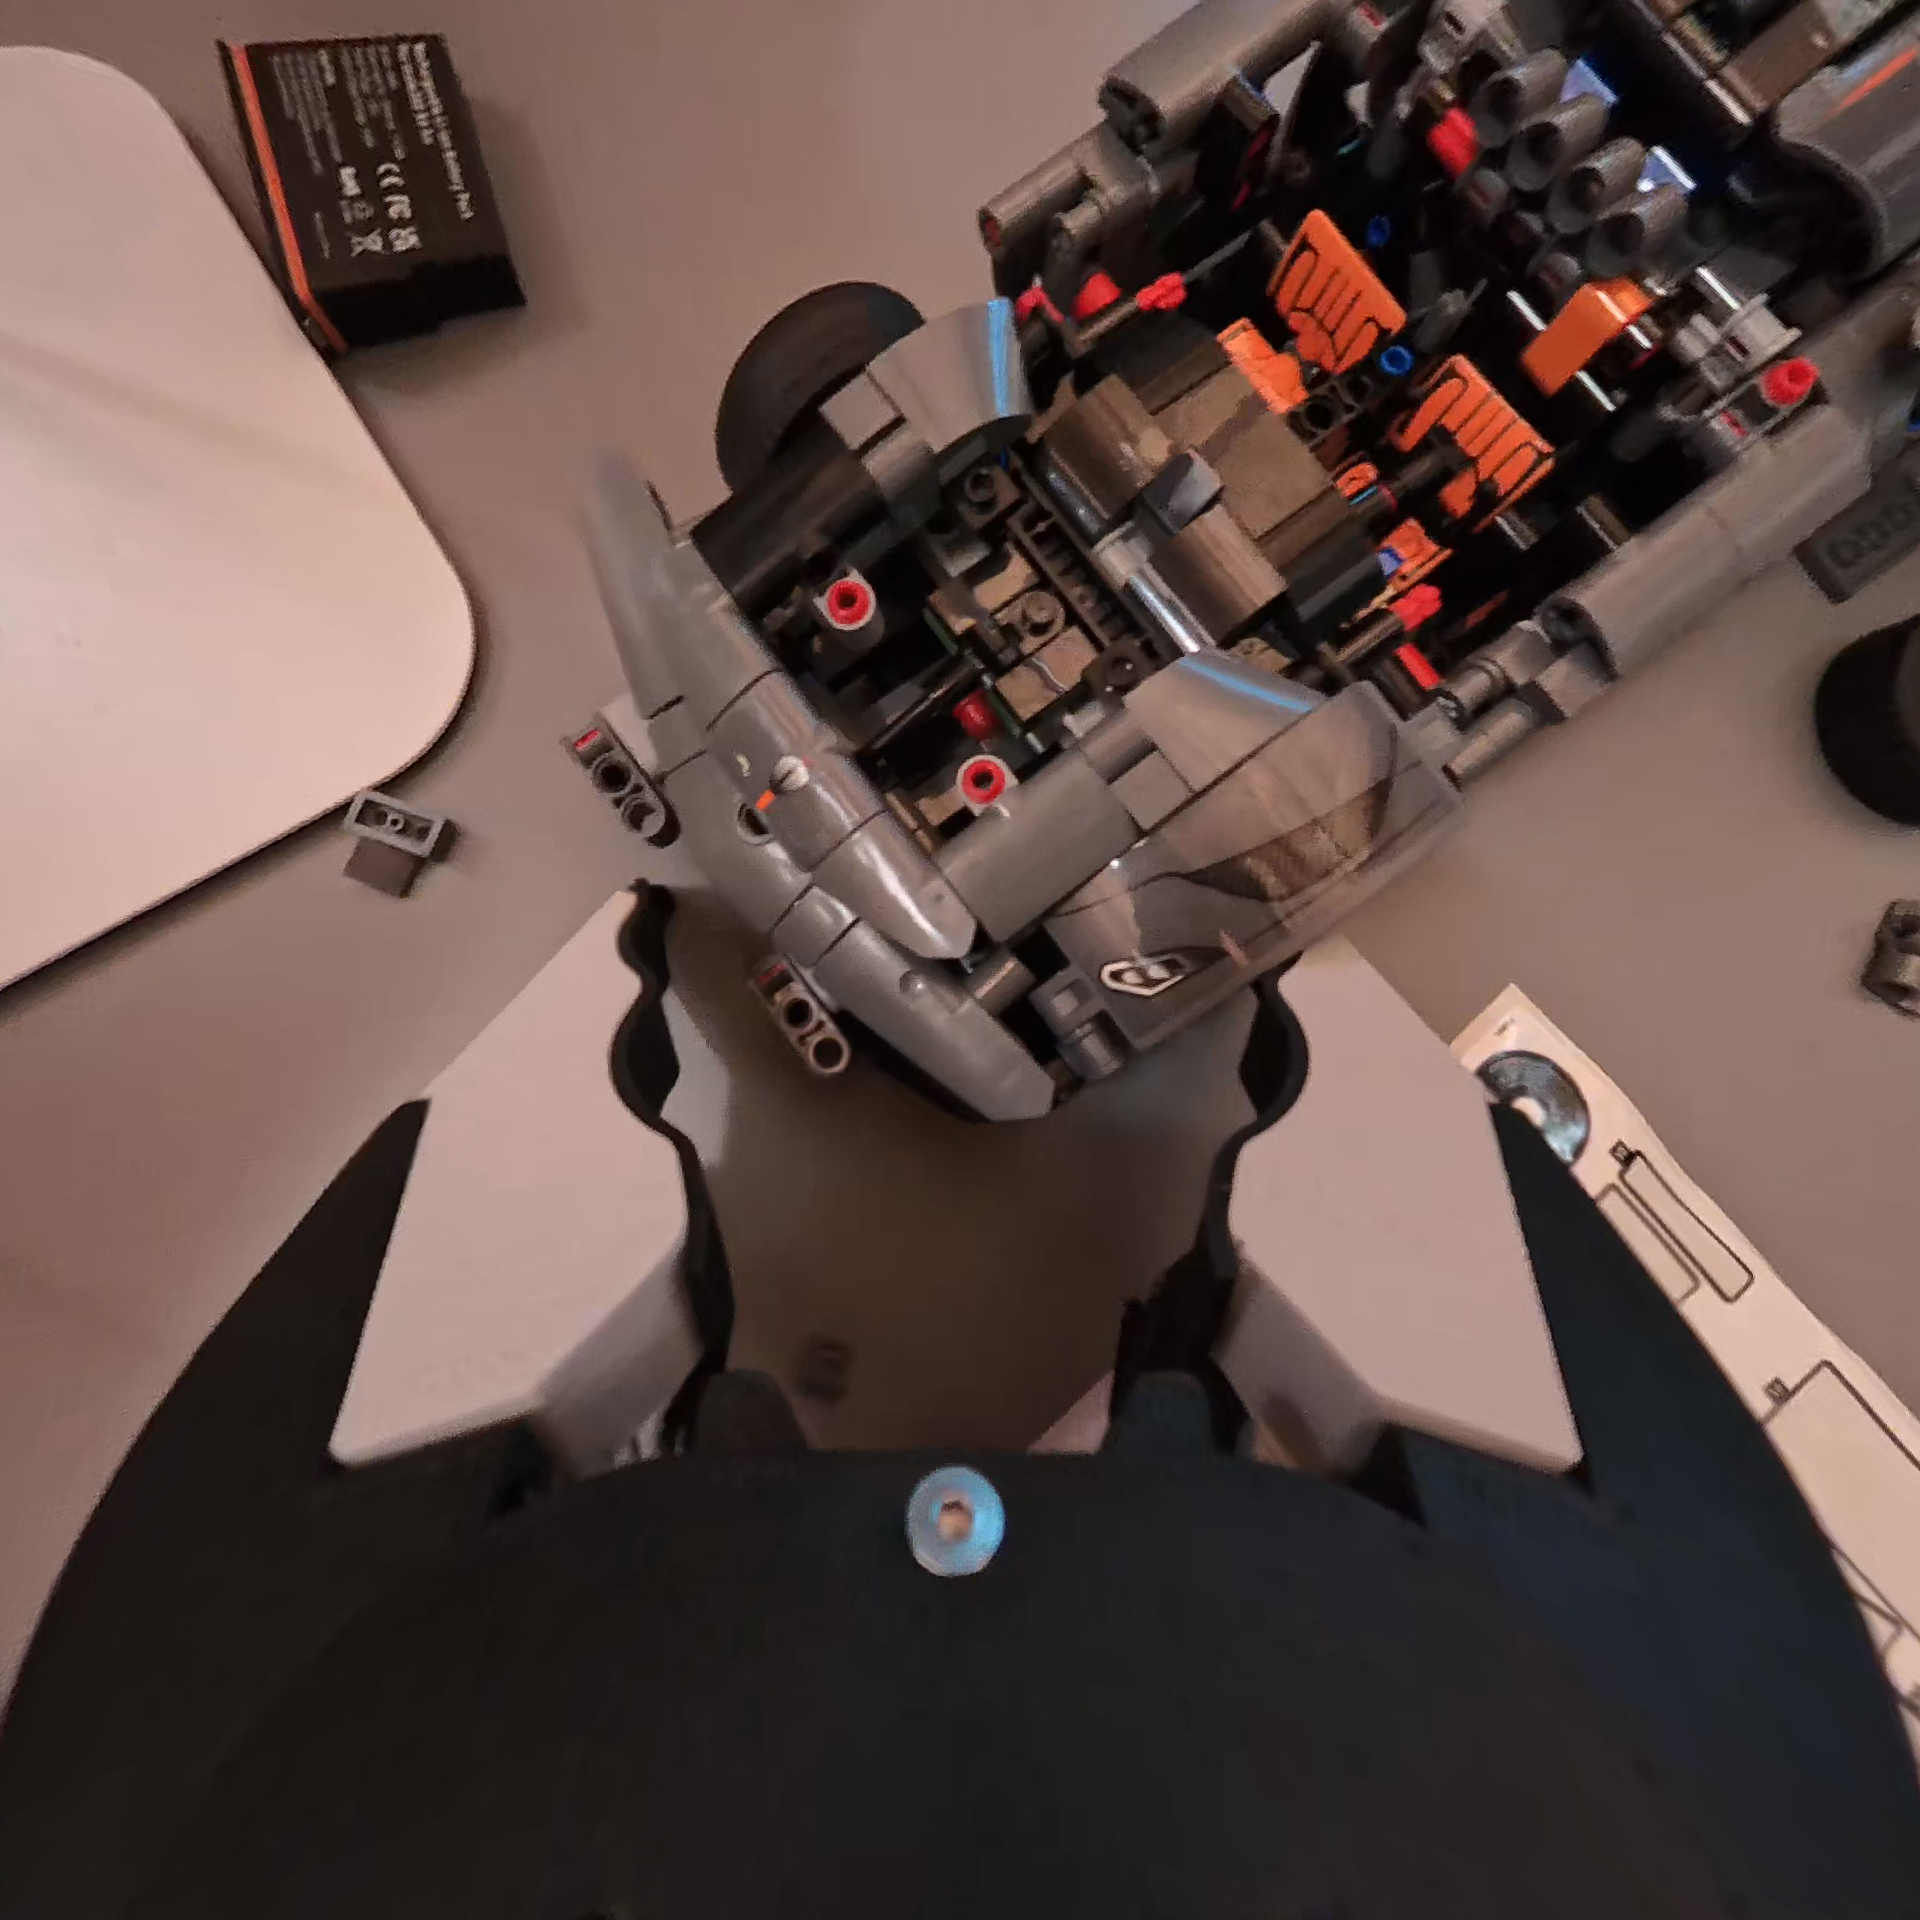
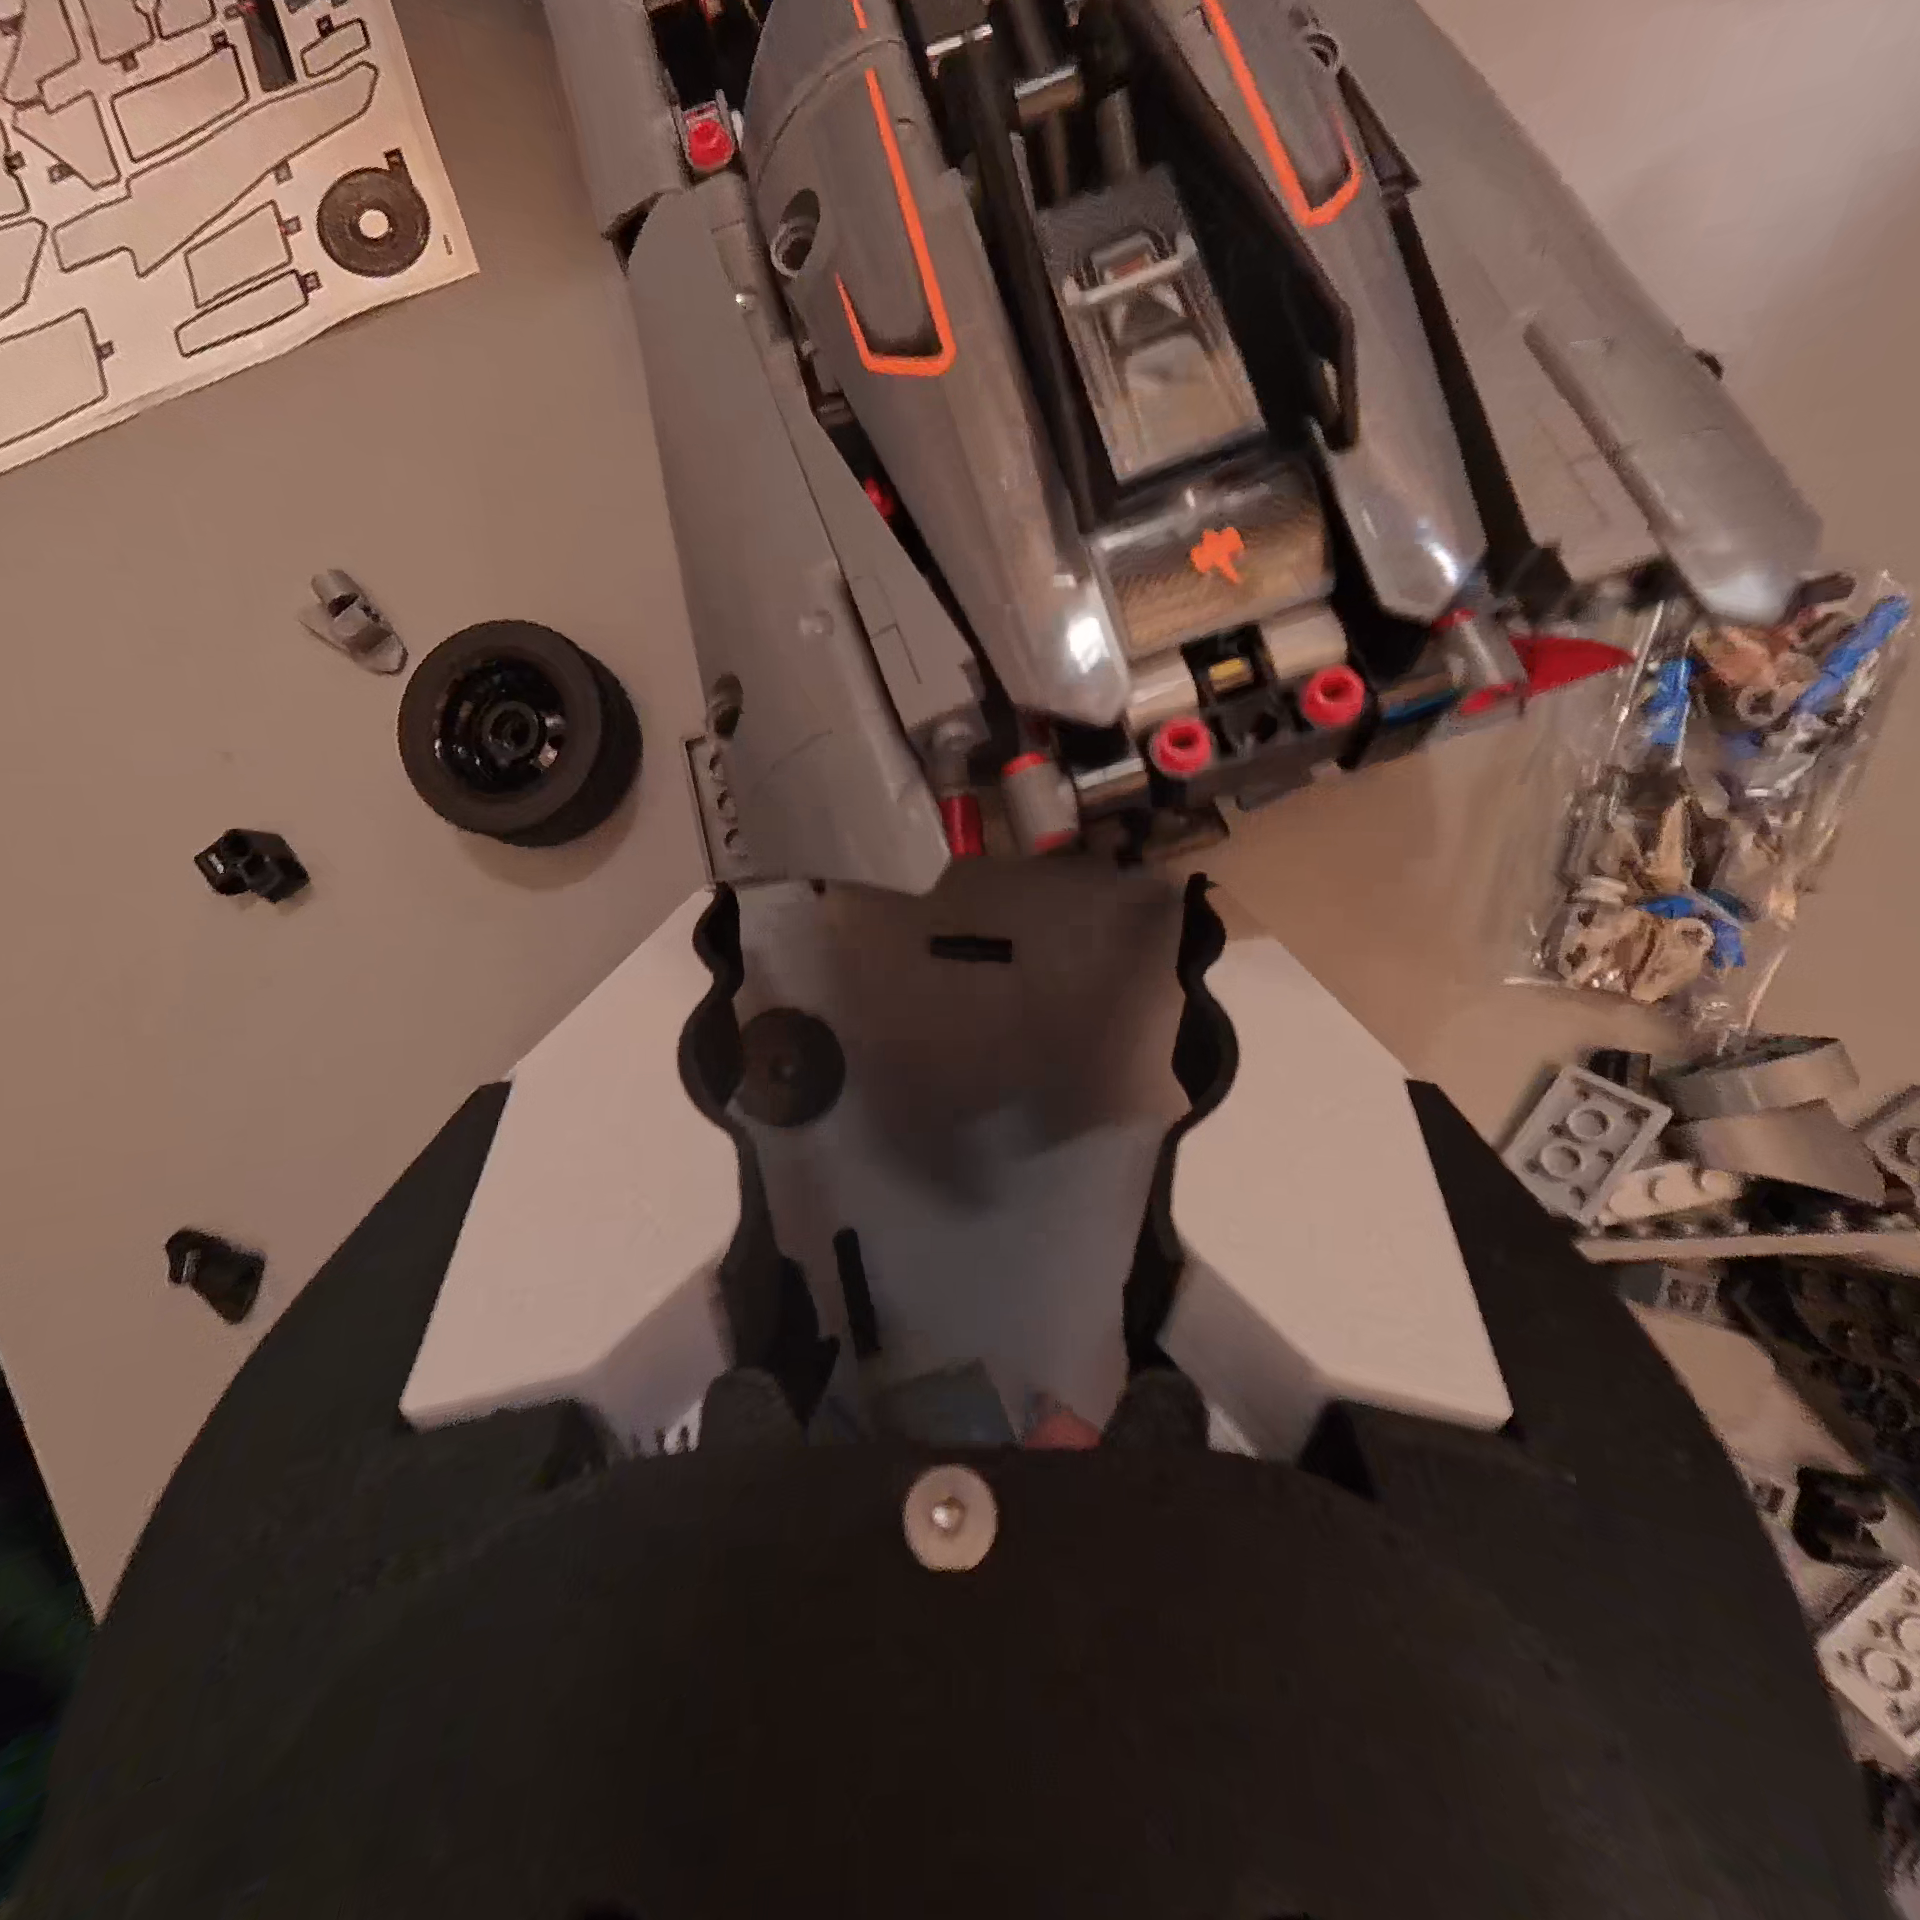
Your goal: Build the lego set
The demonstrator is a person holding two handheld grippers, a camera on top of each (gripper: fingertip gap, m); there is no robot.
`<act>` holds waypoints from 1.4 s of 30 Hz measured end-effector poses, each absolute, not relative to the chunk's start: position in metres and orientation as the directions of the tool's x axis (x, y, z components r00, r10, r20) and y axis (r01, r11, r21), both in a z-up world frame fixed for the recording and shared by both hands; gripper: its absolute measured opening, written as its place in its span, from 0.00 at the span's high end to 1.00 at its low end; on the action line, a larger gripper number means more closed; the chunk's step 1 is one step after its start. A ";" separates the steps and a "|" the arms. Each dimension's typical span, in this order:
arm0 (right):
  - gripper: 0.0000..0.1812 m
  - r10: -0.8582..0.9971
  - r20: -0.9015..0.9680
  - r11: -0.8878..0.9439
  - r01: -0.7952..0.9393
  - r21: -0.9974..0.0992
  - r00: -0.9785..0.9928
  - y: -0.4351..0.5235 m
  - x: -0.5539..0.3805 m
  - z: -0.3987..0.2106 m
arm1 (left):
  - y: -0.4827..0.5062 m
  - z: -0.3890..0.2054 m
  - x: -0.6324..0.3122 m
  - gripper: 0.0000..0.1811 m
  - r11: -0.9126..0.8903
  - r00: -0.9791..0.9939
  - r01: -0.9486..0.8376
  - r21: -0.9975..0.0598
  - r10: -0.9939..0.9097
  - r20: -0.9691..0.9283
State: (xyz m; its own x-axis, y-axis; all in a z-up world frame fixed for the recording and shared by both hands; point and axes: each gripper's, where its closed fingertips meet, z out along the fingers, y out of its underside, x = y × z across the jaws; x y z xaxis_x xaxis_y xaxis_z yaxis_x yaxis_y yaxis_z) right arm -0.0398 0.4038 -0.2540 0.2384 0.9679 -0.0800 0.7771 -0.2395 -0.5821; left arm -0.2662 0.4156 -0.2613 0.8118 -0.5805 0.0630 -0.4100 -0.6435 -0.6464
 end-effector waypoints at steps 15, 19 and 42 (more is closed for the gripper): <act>0.53 0.951 -0.087 -0.260 0.614 -0.745 0.297 0.426 0.015 -0.198 | 0.385 -0.187 -0.229 0.34 -0.456 0.838 -0.437 -0.776 -0.519 -0.166; 0.53 0.956 -0.104 -0.258 0.617 -0.743 0.274 0.426 0.011 -0.208 | 0.383 -0.179 -0.181 0.37 -0.414 0.790 -0.521 -0.746 -0.565 -0.238; 0.64 0.997 0.072 0.040 0.732 -0.680 0.013 0.466 -0.036 -0.239 | 0.425 -0.221 -0.081 0.36 -0.203 0.530 -0.831 -0.518 -0.574 -0.624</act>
